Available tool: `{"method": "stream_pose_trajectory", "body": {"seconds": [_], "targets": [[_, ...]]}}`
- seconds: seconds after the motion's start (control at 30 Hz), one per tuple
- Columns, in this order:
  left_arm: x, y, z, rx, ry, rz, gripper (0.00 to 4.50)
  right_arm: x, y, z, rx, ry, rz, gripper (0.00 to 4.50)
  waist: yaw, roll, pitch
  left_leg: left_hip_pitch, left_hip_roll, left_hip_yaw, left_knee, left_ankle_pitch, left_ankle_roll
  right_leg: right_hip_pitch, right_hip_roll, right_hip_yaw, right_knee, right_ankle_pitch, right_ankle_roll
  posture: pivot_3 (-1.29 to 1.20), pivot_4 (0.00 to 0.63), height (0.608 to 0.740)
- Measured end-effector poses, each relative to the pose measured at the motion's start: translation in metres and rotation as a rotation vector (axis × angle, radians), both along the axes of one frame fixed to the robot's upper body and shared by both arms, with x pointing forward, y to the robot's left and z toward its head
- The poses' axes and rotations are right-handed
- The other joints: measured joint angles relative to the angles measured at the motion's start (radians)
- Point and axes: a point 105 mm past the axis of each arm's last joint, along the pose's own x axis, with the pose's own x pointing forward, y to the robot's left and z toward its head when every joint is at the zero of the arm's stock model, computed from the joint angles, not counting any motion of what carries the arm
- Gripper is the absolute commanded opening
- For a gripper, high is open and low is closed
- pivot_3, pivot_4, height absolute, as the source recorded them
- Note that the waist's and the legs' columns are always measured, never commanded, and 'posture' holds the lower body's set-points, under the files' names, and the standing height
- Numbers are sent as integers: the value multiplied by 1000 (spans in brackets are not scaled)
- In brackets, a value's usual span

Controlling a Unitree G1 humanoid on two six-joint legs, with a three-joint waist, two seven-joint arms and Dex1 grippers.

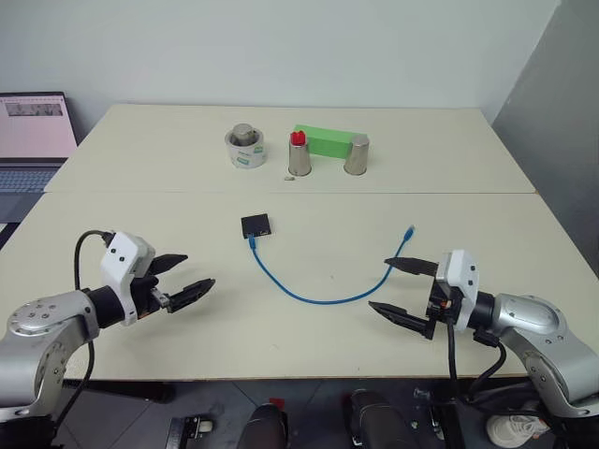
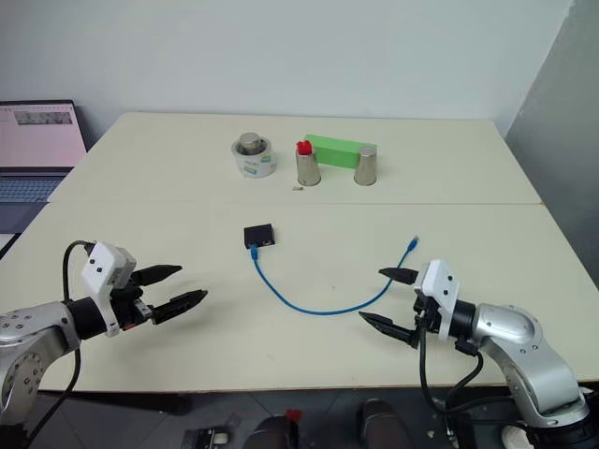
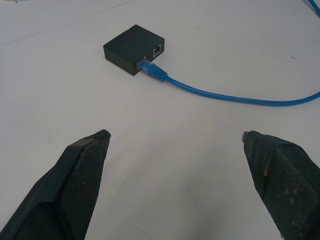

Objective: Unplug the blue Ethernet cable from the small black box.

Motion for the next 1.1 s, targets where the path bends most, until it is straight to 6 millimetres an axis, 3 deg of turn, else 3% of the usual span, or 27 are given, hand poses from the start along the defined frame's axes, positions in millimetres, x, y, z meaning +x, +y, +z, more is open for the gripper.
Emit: {"method": "stream_pose_trajectory", "body": {"seconds": [0.33, 0.57, 0.77, 1.1], "targets": [[-3, -4, -1, 2, 1, -29, 4500, -2, 6, 0, 1, 4, 35, 4476, 0, 0, 0, 0, 0, 0, 0, 0, 0, 0, 0, 0, 0, 0, 0, 0, 150, 740], [-5, -5, -5, 22, 9, -48, 4500, -6, 22, -4, -3, 16, 106, 4476, 0, 0, 0, 0, 0, 0, 0, 0, 0, 0, 0, 0, 0, 0, 0, 0, 150, 740], [-1, -7, 1, 26, -31, -52, 4500, 5, 39, 0, 36, 0, 103, 4476, -1, 0, 0, 0, 0, 0, 0, 0, 0, 0, 0, 0, 1, 0, 1, 0, 150, 740], [-6, -13, 8, 9, -31, -202, 4500, 20, 73, -26, -78, 49, 155, 4476, -3, 0, 0, 0, 0, 1, 0, 0, 0, -2, 0, 0, 2, 0, 0, 0, 150, 740]]}}
